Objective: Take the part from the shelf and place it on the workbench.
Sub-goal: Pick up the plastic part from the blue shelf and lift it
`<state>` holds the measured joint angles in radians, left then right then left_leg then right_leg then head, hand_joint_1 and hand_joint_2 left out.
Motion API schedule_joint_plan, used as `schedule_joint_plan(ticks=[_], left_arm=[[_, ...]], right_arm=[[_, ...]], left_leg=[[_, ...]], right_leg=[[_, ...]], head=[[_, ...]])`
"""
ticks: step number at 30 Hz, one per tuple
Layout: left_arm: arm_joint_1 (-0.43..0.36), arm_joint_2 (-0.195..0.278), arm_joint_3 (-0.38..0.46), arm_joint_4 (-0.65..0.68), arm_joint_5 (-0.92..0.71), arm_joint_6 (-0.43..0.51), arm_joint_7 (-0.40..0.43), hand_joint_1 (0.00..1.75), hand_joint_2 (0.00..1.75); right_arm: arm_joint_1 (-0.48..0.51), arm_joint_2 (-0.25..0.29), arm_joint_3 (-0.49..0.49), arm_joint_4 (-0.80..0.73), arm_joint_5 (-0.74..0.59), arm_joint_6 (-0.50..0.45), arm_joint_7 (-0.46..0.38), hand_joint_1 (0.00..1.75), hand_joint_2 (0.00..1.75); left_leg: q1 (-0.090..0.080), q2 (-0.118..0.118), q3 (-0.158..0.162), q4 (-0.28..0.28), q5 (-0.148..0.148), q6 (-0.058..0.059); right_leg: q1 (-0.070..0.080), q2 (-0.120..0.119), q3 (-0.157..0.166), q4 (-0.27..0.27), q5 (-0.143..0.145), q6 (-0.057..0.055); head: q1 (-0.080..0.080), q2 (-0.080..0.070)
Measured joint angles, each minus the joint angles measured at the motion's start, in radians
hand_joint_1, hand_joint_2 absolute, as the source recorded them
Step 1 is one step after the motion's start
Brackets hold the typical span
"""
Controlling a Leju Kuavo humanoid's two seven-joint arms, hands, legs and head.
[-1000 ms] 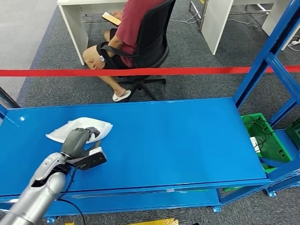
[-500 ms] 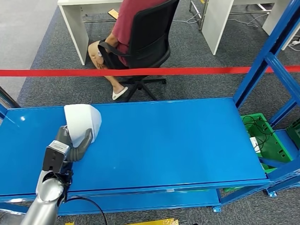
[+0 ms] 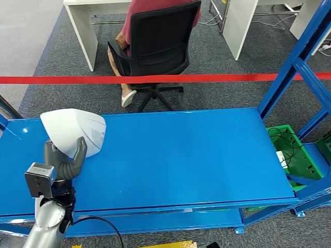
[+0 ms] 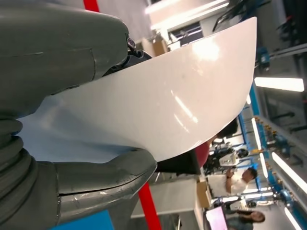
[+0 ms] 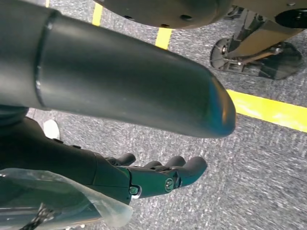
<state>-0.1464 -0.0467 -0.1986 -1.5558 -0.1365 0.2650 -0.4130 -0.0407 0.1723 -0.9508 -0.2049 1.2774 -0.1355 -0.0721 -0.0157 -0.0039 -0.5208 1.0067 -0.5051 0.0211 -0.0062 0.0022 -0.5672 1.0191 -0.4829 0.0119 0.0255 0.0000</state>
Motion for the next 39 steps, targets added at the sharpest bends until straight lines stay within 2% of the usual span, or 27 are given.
schedule_joint_plan(ticks=[5,8,13,17,23,27,35,39], left_arm=[[0.039,0.015,0.013,-0.064,-0.05,0.058,-0.055,1.75,1.75],[0.065,0.025,0.019,-0.114,-0.079,0.086,-0.089,1.75,1.75],[0.073,0.034,0.018,-0.175,-0.102,0.106,-0.113,1.75,1.75],[0.071,0.036,0.011,-0.207,-0.103,0.108,-0.127,1.75,1.75],[0.069,0.038,-0.001,-0.229,-0.103,0.109,-0.127,1.75,1.75],[0.064,0.047,-0.018,-0.235,-0.099,0.105,-0.096,1.75,1.75],[0.062,0.054,-0.025,-0.235,-0.071,0.111,-0.05,1.75,1.75],[0.053,0.047,-0.028,-0.225,-0.063,0.142,-0.022,1.75,1.75]], right_arm=[[0.005,0.002,-0.024,-0.002,-0.079,0.001,-0.223,0.0,0.0],[0.005,0.005,-0.043,-0.006,-0.114,-0.014,-0.319,0.0,0.0],[0.004,0.004,-0.072,-0.007,-0.151,0.102,-0.419,0.0,0.0],[0.004,0.003,-0.083,-0.007,-0.156,0.131,-0.448,0.0,0.0],[0.004,0.0,-0.091,-0.007,-0.158,0.132,-0.446,0.0,0.0],[0.003,-0.002,-0.093,-0.008,-0.146,0.088,-0.404,0.0,0.0],[0.008,-0.013,-0.07,-0.008,-0.047,0.019,-0.261,0.0,0.0],[0.007,-0.015,-0.056,-0.008,-0.01,0.0,-0.079,0.0,0.0]], left_leg=[[0.0,0.0,0.0,0.0,0.0,0.0],[0.0,0.0,0.0,0.0,0.0,0.0],[0.0,0.0,-0.001,0.0,0.0,0.0],[0.0,0.0,-0.001,0.0,0.0,0.0],[0.0,0.0,-0.001,0.0,0.0,0.0],[0.0,0.0,-0.001,0.0,0.0,0.0],[0.0,0.0,-0.001,0.0,0.0,0.0],[0.0,0.0,-0.001,0.0,0.0,0.0]], right_leg=[[0.0,0.001,-0.001,0.0,0.0,0.0],[0.0,0.0,-0.001,0.0,0.0,0.0],[0.0,0.0,-0.001,0.0,-0.001,0.0],[0.0,0.0,-0.001,0.0,-0.001,0.0],[0.0,0.0,-0.001,0.0,-0.001,0.0],[0.0,0.0,-0.001,0.0,-0.001,0.0],[0.0,0.001,-0.002,0.0,-0.001,0.0],[0.0,0.001,-0.002,0.0,-0.001,0.0]], head=[[0.0,0.0],[0.0,0.0],[0.0,0.0],[0.0,0.0],[0.0,0.0],[0.0,0.0],[0.0,0.0],[0.0,0.0]])
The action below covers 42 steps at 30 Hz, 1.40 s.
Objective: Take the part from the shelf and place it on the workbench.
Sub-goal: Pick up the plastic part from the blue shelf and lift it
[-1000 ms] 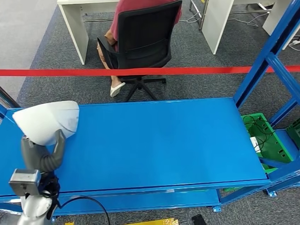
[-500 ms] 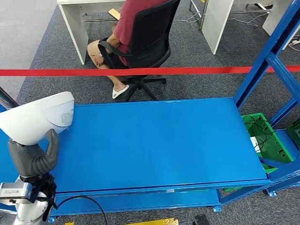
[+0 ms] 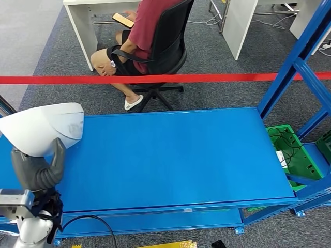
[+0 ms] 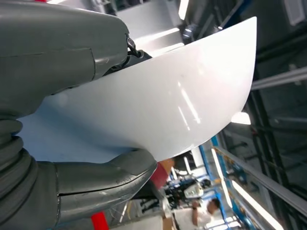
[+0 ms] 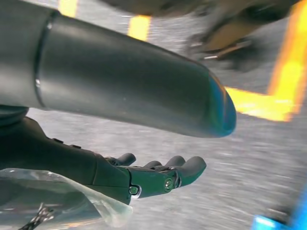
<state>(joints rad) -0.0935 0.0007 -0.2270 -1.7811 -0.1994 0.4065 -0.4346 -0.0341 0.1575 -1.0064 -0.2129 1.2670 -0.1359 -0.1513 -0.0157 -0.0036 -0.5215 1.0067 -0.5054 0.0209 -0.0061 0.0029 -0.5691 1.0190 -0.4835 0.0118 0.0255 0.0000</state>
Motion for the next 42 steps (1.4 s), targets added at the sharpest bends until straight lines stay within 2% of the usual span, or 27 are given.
schedule_joint_plan(ticks=[2,5,23,32,36,39,41,42], left_arm=[[-0.01,-0.007,-0.004,0.01,0.002,0.015,0.013,1.75,1.75],[-0.02,-0.015,-0.009,0.023,0.002,0.024,0.021,1.75,1.75],[-0.029,-0.027,-0.017,0.05,0.003,0.047,0.027,1.75,1.75],[-0.03,-0.03,-0.023,0.066,0.015,0.067,0.041,1.75,1.75],[-0.03,-0.031,-0.024,0.071,0.019,0.069,0.041,1.75,1.75],[-0.031,-0.031,-0.024,0.073,0.02,0.071,0.041,1.75,1.75],[-0.033,-0.033,-0.025,0.073,0.021,0.073,0.041,1.75,1.75],[-0.035,-0.034,-0.026,0.073,0.021,0.074,0.041,1.75,1.75]], right_arm=[[0.0,0.0,0.005,0.0,0.015,-0.005,0.08,0.0,0.0],[0.0,0.0,0.014,0.0,0.028,-0.012,0.113,0.0,0.0],[0.0,0.0,0.027,0.0,0.031,-0.043,0.141,0.0,0.0],[0.0,0.001,0.027,0.0,0.037,-0.052,0.142,0.0,0.0],[0.0,0.004,0.027,0.0,0.04,-0.054,0.142,0.0,0.0],[0.0,0.006,0.027,0.0,0.042,-0.054,0.142,0.0,0.0],[0.0,0.007,0.027,0.0,0.042,-0.054,0.141,0.0,0.0],[-0.001,0.007,0.027,0.0,0.042,-0.054,0.141,0.0,0.0]], left_leg=[[0.0,0.0,0.0,0.0,0.0,0.0],[0.0,0.0,0.0,0.0,0.0,0.0],[0.0,0.0,0.0,0.0,0.0,0.0],[-0.005,0.0,0.0,0.002,-0.002,0.002],[-0.008,0.0,-0.001,0.005,-0.004,0.007],[-0.009,0.0,-0.002,0.004,0.001,0.014],[-0.003,0.004,0.003,-0.009,0.013,0.024],[0.001,0.006,0.005,-0.016,0.018,0.028]], right_leg=[[0.0,0.0,0.0,0.0,0.0,0.0],[0.0,0.001,0.0,0.0,0.0,0.0],[0.0,0.001,0.0,0.0,0.0,0.0],[-0.005,0.001,0.0,0.0,0.001,0.002],[-0.007,0.001,0.0,-0.001,0.002,0.006],[-0.008,0.001,0.002,-0.004,0.007,0.015],[-0.006,0.001,-0.007,0.011,-0.009,0.021],[-0.005,0.001,-0.023,0.042,-0.031,0.022]], head=[[0.0,0.0],[0.0,0.0],[0.0,0.0],[0.0,0.0],[0.0,0.0],[0.0,0.0],[0.0,0.0],[0.002,0.0]])
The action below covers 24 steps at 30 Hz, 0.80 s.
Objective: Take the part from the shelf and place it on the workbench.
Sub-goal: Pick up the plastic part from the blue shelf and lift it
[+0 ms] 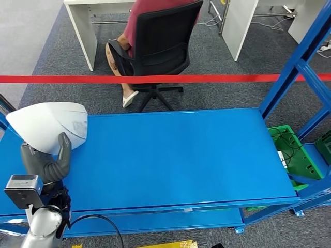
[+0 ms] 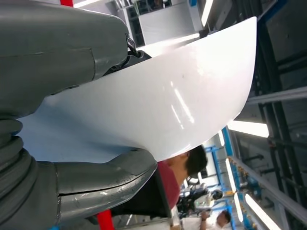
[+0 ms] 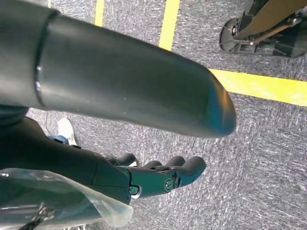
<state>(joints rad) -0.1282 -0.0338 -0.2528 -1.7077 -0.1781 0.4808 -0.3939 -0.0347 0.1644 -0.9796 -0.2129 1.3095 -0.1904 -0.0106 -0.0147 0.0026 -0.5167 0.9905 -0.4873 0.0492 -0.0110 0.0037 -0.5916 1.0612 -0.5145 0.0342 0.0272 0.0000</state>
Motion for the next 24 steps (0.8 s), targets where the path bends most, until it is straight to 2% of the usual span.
schedule_joint_plan(ticks=[3,4,5,6,7,8,9,10,13,14,16,18,19,20,21,23,24], left_arm=[[-0.001,-0.003,-0.001,0.004,0.002,0.004,0.0,1.75,1.75],[-0.001,-0.003,-0.001,0.006,0.002,0.006,0.0,1.75,1.75],[-0.001,-0.004,-0.001,0.009,0.002,0.007,0.0,1.75,1.75],[-0.001,-0.004,-0.002,0.011,0.002,0.008,0.0,1.75,1.75],[-0.001,-0.005,-0.003,0.013,0.003,0.009,0.0,1.75,1.75],[-0.002,-0.006,-0.003,0.014,0.004,0.009,0.0,1.75,1.75],[-0.003,-0.006,-0.003,0.014,0.005,0.01,0.0,1.75,1.75],[-0.004,-0.007,-0.004,0.014,0.006,0.011,0.0,1.75,1.75],[-0.006,-0.007,-0.004,0.015,0.007,0.012,0.0,1.75,1.75],[-0.007,-0.007,-0.005,0.015,0.007,0.012,-0.001,1.75,1.75],[-0.008,-0.007,-0.006,0.015,0.007,0.012,-0.001,1.75,1.75],[-0.009,-0.007,-0.006,0.017,0.008,0.012,-0.001,1.75,1.75],[-0.009,-0.007,-0.006,0.018,0.008,0.012,0.0,1.75,1.75],[-0.009,-0.006,-0.006,0.02,0.008,0.012,0.0,1.75,1.75],[-0.009,-0.006,-0.006,0.021,0.008,0.012,0.0,1.75,1.75],[-0.01,-0.006,-0.007,0.022,0.008,0.012,0.0,1.75,1.75],[-0.012,-0.006,-0.007,0.022,0.008,0.012,-0.001,1.75,1.75]], right_arm=[[0.001,0.0,0.0,0.0,0.0,0.0,0.0,0.0,0.0],[0.001,0.0,0.0,0.0,0.0,0.0,0.0,0.0,0.0],[0.002,0.0,0.0,0.0,0.001,0.0,-0.001,0.0,0.0],[0.002,0.0,0.0,0.0,0.001,0.0,-0.001,0.0,0.0],[0.001,0.0,0.0,0.0,0.001,0.0,-0.001,0.0,0.0],[0.0,0.0,0.0,0.0,0.002,0.0,-0.002,0.0,0.0],[-0.002,0.0,0.0,0.0,0.002,0.0,-0.002,0.0,0.0],[-0.003,0.001,0.0,0.0,0.002,0.0,-0.002,0.0,0.0],[-0.002,0.002,0.0,0.0,0.002,0.0,-0.002,0.0,0.0],[-0.002,0.002,0.0,0.0,0.002,0.0,-0.002,0.0,0.0],[-0.003,0.002,0.0,0.0,0.002,-0.001,-0.002,0.0,0.0],[-0.004,0.002,0.0,0.0,0.002,-0.002,-0.002,0.0,0.0],[-0.004,0.002,0.0,0.0,0.002,-0.002,-0.002,0.0,0.0],[-0.004,0.002,0.0,0.0,0.002,-0.002,-0.002,0.0,0.0],[-0.003,0.002,0.0,0.0,0.002,-0.002,-0.002,0.0,0.0],[-0.004,0.002,0.0,0.0,0.002,-0.002,-0.002,0.0,0.0],[-0.004,0.003,0.001,0.0,0.002,-0.002,-0.002,0.0,0.0]], left_leg=[[0.002,0.003,-0.003,-0.003,0.005,0.004],[0.003,0.003,-0.005,-0.002,0.005,0.004],[0.003,0.004,-0.005,-0.001,0.004,0.003],[0.004,0.004,-0.005,0.002,0.003,0.001],[0.005,0.004,-0.005,0.006,0.001,-0.002],[0.005,0.003,-0.007,0.01,-0.002,-0.008],[0.004,0.003,-0.011,0.015,-0.004,-0.014],[0.003,0.002,-0.014,0.021,-0.005,-0.019],[0.003,0.001,-0.023,0.034,-0.005,-0.034],[0.004,0.0,-0.028,0.043,-0.017,-0.04],[0.008,0.0,-0.055,0.114,-0.075,-0.053],[0.012,0.0,-0.102,0.243,-0.148,-0.062],[0.014,0.0,-0.117,0.291,-0.166,-0.064],[0.014,0.0,-0.116,0.306,-0.163,-0.064],[0.015,0.0,-0.097,0.281,-0.141,-0.063],[0.015,-0.001,-0.02,0.144,-0.078,-0.055],[0.013,-0.001,0.017,0.076,-0.058,-0.051]], right_leg=[[-0.002,-0.001,-0.08,0.179,-0.086,0.005],[-0.002,-0.001,-0.098,0.218,-0.094,0.007],[-0.003,-0.002,-0.099,0.223,-0.082,0.009],[-0.005,-0.002,-0.081,0.188,-0.052,0.01],[-0.007,-0.004,-0.049,0.123,-0.015,0.011],[-0.007,-0.004,-0.011,0.059,0.009,0.01],[-0.006,-0.003,0.018,0.009,0.023,0.008],[-0.005,-0.003,0.034,-0.019,0.025,0.006],[-0.004,0.0,0.032,-0.029,0.021,-0.009],[-0.005,0.0,0.029,-0.031,0.023,-0.017],[-0.008,-0.002,0.02,-0.034,0.031,-0.031],[-0.007,-0.003,0.007,-0.034,0.04,-0.039],[-0.006,-0.004,0.0,-0.034,0.045,-0.041],[-0.006,-0.005,-0.006,-0.034,0.05,-0.041],[-0.005,-0.005,-0.012,-0.033,0.055,-0.04],[-0.005,-0.004,-0.02,-0.033,0.065,-0.037],[-0.004,-0.003,-0.023,-0.033,0.07,-0.033]], head=[[0.002,0.0],[0.001,0.0],[0.001,0.0],[0.002,0.0],[0.001,0.0],[0.002,0.0],[0.002,0.0],[0.002,0.0],[0.001,0.0],[0.0,0.0],[-0.003,0.0],[-0.005,0.0],[-0.005,0.0],[-0.005,0.0],[-0.005,0.0],[-0.005,0.0],[-0.005,0.0]])
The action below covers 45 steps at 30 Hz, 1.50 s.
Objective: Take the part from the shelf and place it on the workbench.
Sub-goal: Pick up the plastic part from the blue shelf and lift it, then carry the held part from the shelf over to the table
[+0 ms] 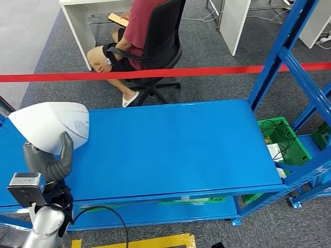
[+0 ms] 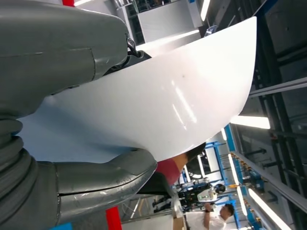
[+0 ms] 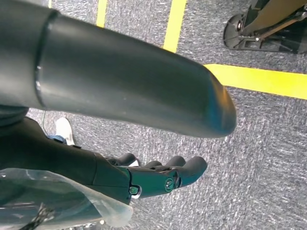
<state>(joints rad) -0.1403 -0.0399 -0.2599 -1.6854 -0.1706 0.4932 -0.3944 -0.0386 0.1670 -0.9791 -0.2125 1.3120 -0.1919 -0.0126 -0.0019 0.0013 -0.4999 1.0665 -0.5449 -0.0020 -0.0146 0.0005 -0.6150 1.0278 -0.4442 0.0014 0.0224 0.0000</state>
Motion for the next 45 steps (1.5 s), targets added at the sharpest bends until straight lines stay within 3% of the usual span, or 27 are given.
schedule_joint_plan(ticks=[2,5,7,9,10,12,13,14,16,18,20,21,24,25,26,28,30,32,33,35,36,38,40,41,42,43,45], left_arm=[[-0.003,0.0,-0.001,0.0,0.0,0.0,0.0,1.75,1.75],[-0.005,-0.001,-0.001,0.001,0.0,0.001,0.0,1.75,1.75],[-0.006,-0.004,-0.001,0.001,0.001,0.003,-0.001,1.75,1.75],[-0.006,-0.005,-0.001,0.002,0.002,0.006,-0.001,1.75,1.75],[-0.005,-0.005,-0.001,0.003,0.003,0.007,-0.001,1.75,1.75],[-0.004,-0.006,-0.001,0.005,0.004,0.009,-0.001,1.75,1.75],[-0.004,-0.006,-0.001,0.005,0.005,0.01,-0.001,1.75,1.75],[-0.004,-0.006,-0.001,0.006,0.005,0.01,-0.001,1.75,1.75],[-0.004,-0.006,0.0,0.006,0.005,0.012,-0.002,1.75,1.75],[-0.005,-0.007,0.0,0.006,0.005,0.013,-0.002,1.75,1.75],[-0.004,-0.007,-0.001,0.006,0.006,0.015,-0.003,1.75,1.75],[-0.004,-0.006,-0.001,0.006,0.006,0.015,-0.003,1.75,1.75],[-0.003,-0.005,-0.001,0.007,0.006,0.017,-0.003,1.75,1.75],[-0.002,-0.005,-0.002,0.008,0.006,0.017,-0.003,1.75,1.75],[0.0,-0.005,-0.002,0.008,0.006,0.017,-0.003,1.75,1.75],[0.001,-0.005,-0.002,0.01,0.007,0.017,-0.003,1.75,1.75],[0.0,-0.004,-0.003,0.01,0.007,0.017,-0.003,1.75,1.75],[-0.003,-0.005,-0.003,0.01,0.007,0.018,-0.003,1.75,1.75],[-0.004,-0.005,-0.004,0.01,0.007,0.018,-0.004,1.75,1.75],[-0.003,-0.005,-0.004,0.01,0.007,0.019,-0.005,1.75,1.75],[-0.003,-0.005,-0.004,0.01,0.007,0.02,-0.005,1.75,1.75],[-0.003,-0.005,-0.004,0.01,0.007,0.02,-0.005,1.75,1.75],[-0.002,-0.005,-0.004,0.01,0.008,0.02,-0.005,1.75,1.75],[-0.001,-0.005,-0.004,0.01,0.008,0.021,-0.005,1.75,1.75],[0.0,-0.005,-0.004,0.01,0.008,0.022,-0.005,1.75,1.75],[0.001,-0.005,-0.004,0.011,0.008,0.023,-0.005,1.75,1.75],[0.002,-0.005,-0.003,0.011,0.008,0.025,-0.006,1.75,1.75]], right_arm=[[-0.001,0.001,0.0,0.0,0.0,0.0,0.0,0.0,0.0],[0.0,0.002,0.0,0.0,0.001,0.0,0.0,0.0,0.0],[0.001,0.002,0.0,0.0,0.001,0.001,0.0,0.0,0.0],[0.0,0.002,0.0,0.0,0.002,0.003,0.0,0.0,0.0],[0.0,0.002,0.0,0.0,0.002,0.003,0.0,0.0,0.0],[0.001,0.002,0.0,0.0,0.003,0.004,0.001,0.0,0.0],[0.001,0.002,0.0,0.0,0.003,0.004,0.001,0.0,0.0],[0.0,0.002,0.001,0.0,0.003,0.004,0.001,0.0,0.0],[-0.004,0.002,0.001,0.0,0.003,0.004,0.002,0.0,0.0],[-0.007,0.002,0.002,0.0,0.003,0.004,0.002,0.0,0.0],[-0.006,0.002,0.001,0.0,0.003,0.005,0.002,0.0,0.0],[-0.007,0.002,0.001,0.0,0.003,0.005,0.002,0.0,0.0],[-0.009,0.002,0.002,0.001,0.003,0.006,0.002,0.0,0.0],[-0.008,0.002,0.002,0.001,0.003,0.006,0.002,0.0,0.0],[-0.008,0.002,0.002,0.001,0.003,0.006,0.002,0.0,0.0],[-0.007,0.002,0.001,0.001,0.003,0.006,0.002,0.0,0.0],[-0.008,0.002,0.002,0.001,0.003,0.006,0.002,0.0,0.0],[-0.008,0.003,0.002,0.001,0.003,0.007,0.002,0.0,0.0],[-0.009,0.003,0.002,0.001,0.003,0.007,0.003,0.0,0.0],[-0.008,0.003,0.002,0.001,0.003,0.007,0.003,0.0,0.0],[-0.007,0.003,0.002,0.001,0.003,0.008,0.003,0.0,0.0],[-0.005,0.003,0.002,0.001,0.003,0.009,0.004,0.0,0.0],[-0.005,0.003,0.002,0.001,0.003,0.009,0.004,0.0,0.0],[-0.005,0.003,0.002,0.001,0.003,0.009,0.005,0.0,0.0],[-0.005,0.003,0.002,0.001,0.003,0.009,0.005,0.0,0.0],[-0.005,0.003,0.002,0.001,0.003,0.009,0.005,0.0,0.0],[-0.006,0.003,0.002,0.001,0.004,0.01,0.004,0.0,0.0]], left_leg=[[-0.005,-0.002,0.032,-0.069,0.012,0.006],[-0.006,0.0,0.017,-0.078,0.033,0.018],[-0.002,0.004,-0.003,-0.085,0.055,0.032],[-0.002,0.006,-0.03,-0.083,0.076,0.039],[-0.003,0.007,-0.045,-0.082,0.086,0.04],[-0.005,0.007,-0.073,-0.078,0.104,0.039],[-0.005,0.007,-0.085,-0.075,0.111,0.037],[-0.005,0.007,-0.095,-0.07,0.118,0.034],[-0.007,0.007,-0.111,-0.061,0.129,0.026],[-0.008,0.008,-0.119,-0.056,0.143,0.015],[-0.006,0.006,-0.125,-0.055,0.152,0.003],[-0.005,0.005,-0.132,-0.044,0.134,-0.003],[0.001,0.002,-0.168,0.094,-0.006,-0.02],[0.004,0.002,-0.178,0.157,-0.041,-0.024],[0.005,0.002,-0.179,0.204,-0.052,-0.027],[0.007,0.002,-0.143,0.203,-0.013,-0.028],[0.008,0.001,-0.057,0.087,0.029,-0.023],[0.004,0.0,0.017,-0.034,0.019,-0.014],[0.002,0.0,0.032,-0.065,0.008,-0.008],[-0.001,0.001,0.028,-0.078,0.015,0.007],[0.0,0.004,0.02,-0.08,0.025,0.015],[0.003,0.008,-0.004,-0.084,0.049,0.032],[0.001,0.009,-0.035,-0.082,0.073,0.038],[-0.001,0.009,-0.052,-0.08,0.086,0.038],[-0.002,0.009,-0.068,-0.078,0.097,0.038],[-0.003,0.01,-0.084,-0.075,0.108,0.037],[-0.004,0.01,-0.112,-0.068,0.127,0.032]], right_leg=[[0.0,0.0,-0.005,-0.002,0.013,0.011],[-0.001,0.0,-0.014,-0.003,0.021,0.031],[-0.002,0.0,-0.039,0.049,-0.039,0.039],[-0.003,0.0,-0.077,0.17,-0.133,0.044],[-0.003,0.0,-0.089,0.23,-0.16,0.046],[-0.003,0.0,-0.072,0.268,-0.143,0.049],[-0.003,0.0,-0.038,0.235,-0.113,0.048],[-0.003,0.0,0.01,0.172,-0.087,0.045],[0.0,0.001,0.107,0.032,-0.084,0.039],[0.005,0.003,0.143,-0.034,-0.103,0.032],[0.003,0.001,0.128,-0.039,-0.093,0.017],[0.002,-0.001,0.12,-0.041,-0.083,0.008],[-0.001,-0.005,0.089,-0.042,-0.049,-0.008],[0.0,-0.006,0.076,-0.04,-0.039,-0.008],[0.0,-0.007,0.061,-0.037,-0.029,-0.008],[0.0,-0.007,0.029,-0.028,-0.013,-0.006],[0.0,-0.006,0.003,-0.017,0.001,0.0],[0.002,-0.006,-0.011,-0.01,0.015,0.01],[0.003,-0.006,-0.015,-0.01,0.023,0.016],[0.0,-0.006,-0.019,-0.012,0.036,0.028],[-0.001,-0.005,-0.025,-0.007,0.025,0.033],[-0.002,-0.003,-0.047,0.051,-0.051,0.04],[-0.002,-0.002,-0.076,0.172,-0.149,0.044],[-0.001,-0.002,-0.084,0.23,-0.169,0.046],[-0.001,-0.002,-0.08,0.265,-0.164,0.046],[-0.001,-0.002,-0.061,0.266,-0.138,0.045],[0.0,-0.002,0.025,0.167,-0.087,0.038]], head=[[0.0,0.0],[0.0,0.0],[0.002,0.0],[0.004,0.0],[0.004,0.0],[0.004,0.0],[0.004,0.0],[0.004,0.0],[0.004,0.0],[0.004,0.0],[0.004,0.0],[0.002,0.0],[-0.005,0.0],[-0.006,0.0],[-0.006,0.0],[-0.006,0.0],[-0.006,0.0],[-0.005,0.0],[-0.005,0.0],[-0.004,0.0],[-0.004,0.0],[-0.001,0.0],[0.003,0.0],[0.003,0.0],[0.003,0.0],[0.003,0.0],[0.003,0.0]])
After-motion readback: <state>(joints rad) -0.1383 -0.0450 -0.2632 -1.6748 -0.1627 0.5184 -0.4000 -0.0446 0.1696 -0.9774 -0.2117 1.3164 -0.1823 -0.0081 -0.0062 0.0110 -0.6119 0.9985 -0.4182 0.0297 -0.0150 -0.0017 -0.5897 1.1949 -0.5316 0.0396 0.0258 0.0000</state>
